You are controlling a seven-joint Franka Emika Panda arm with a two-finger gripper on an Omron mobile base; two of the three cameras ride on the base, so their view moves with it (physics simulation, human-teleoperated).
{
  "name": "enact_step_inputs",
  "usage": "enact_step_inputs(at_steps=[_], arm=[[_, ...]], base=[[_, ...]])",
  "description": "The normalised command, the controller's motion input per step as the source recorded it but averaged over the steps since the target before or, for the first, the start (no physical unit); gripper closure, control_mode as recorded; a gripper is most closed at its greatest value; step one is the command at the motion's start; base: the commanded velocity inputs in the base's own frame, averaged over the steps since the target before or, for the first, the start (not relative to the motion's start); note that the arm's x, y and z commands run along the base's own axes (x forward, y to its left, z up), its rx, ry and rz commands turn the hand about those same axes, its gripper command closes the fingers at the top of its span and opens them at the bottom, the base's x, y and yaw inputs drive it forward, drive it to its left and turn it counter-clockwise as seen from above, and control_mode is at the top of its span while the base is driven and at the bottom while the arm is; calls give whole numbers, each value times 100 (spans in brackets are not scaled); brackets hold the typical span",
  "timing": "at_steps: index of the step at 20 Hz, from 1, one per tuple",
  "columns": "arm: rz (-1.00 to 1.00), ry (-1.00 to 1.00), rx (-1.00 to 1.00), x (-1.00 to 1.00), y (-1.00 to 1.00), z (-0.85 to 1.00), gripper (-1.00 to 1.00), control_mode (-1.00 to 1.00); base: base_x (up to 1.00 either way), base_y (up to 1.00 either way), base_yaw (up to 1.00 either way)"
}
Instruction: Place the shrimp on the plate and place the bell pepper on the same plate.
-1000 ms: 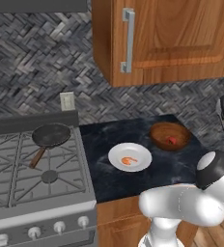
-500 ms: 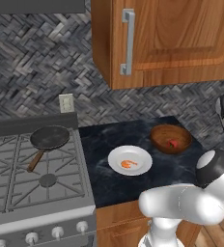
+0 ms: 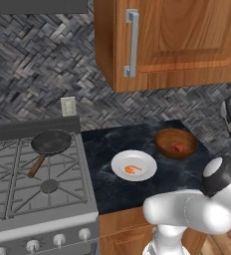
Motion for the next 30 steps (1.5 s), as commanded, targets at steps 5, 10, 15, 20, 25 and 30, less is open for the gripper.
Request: enact_step_inputs(at_steps=[5, 10, 15, 20, 25, 30], arm=[[42, 5, 1, 4, 20, 1, -100, -100], [46, 8, 10, 5, 8, 0, -100, -100], [48, -5, 13, 0, 12, 0, -100, -100], [37, -18, 13, 8, 9, 2, -100, -100], [15, -6, 8, 15, 23, -1, -100, -100], [13, -8, 6, 29, 27, -2, -100, -100]], base=[[0, 0, 0], [0, 0, 0], [0, 0, 0], [0, 0, 0], [0, 0, 0], [0, 0, 0]])
